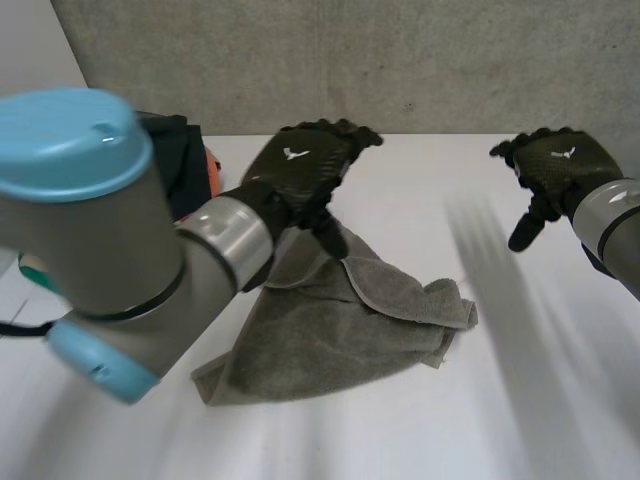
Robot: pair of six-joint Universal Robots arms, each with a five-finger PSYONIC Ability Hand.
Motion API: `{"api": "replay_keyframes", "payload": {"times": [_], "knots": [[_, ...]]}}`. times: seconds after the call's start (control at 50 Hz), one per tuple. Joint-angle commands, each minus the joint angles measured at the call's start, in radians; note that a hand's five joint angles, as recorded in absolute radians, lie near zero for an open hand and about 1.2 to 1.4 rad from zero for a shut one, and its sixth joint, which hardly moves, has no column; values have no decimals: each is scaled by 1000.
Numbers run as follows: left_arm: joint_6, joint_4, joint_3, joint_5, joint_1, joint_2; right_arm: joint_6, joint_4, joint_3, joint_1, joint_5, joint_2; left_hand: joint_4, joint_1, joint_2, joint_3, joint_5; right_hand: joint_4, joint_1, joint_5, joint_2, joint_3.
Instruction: Fold the laundry.
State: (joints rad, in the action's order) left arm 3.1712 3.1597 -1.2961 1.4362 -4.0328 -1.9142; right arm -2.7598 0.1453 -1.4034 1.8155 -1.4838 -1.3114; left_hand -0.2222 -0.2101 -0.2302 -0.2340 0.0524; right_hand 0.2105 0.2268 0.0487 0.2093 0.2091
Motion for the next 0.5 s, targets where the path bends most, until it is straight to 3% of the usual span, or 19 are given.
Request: {"api": "replay_keyframes", "payload": {"times": [0.02, 0.12, 0.22, 0.32, 0.5], "knots": [[50, 71, -160, 30, -9, 61, 114, 149, -17, 2, 7, 1, -15, -27, -7, -3, 10, -36, -52, -49, -35, -35], [148, 100, -160, 32, -15, -28, 82, 138, -68, 4, 7, 1, -18, -30, -10, -6, 13, -29, -45, -41, -28, -27], [257, 100, -86, 26, -75, -170, 29, 76, -147, -5, 14, 1, -82, -94, -74, -70, 77, 77, 61, 64, 78, 78], [256, 92, 50, 3, -92, -316, 31, -32, -267, -11, 57, 0, -167, -180, -159, -156, 163, 206, 190, 193, 207, 208], [201, 83, 250, -100, -103, -489, 11, -145, -377, -13, 91, 3, -167, -180, -159, -156, 163, 206, 190, 194, 207, 208]]}}
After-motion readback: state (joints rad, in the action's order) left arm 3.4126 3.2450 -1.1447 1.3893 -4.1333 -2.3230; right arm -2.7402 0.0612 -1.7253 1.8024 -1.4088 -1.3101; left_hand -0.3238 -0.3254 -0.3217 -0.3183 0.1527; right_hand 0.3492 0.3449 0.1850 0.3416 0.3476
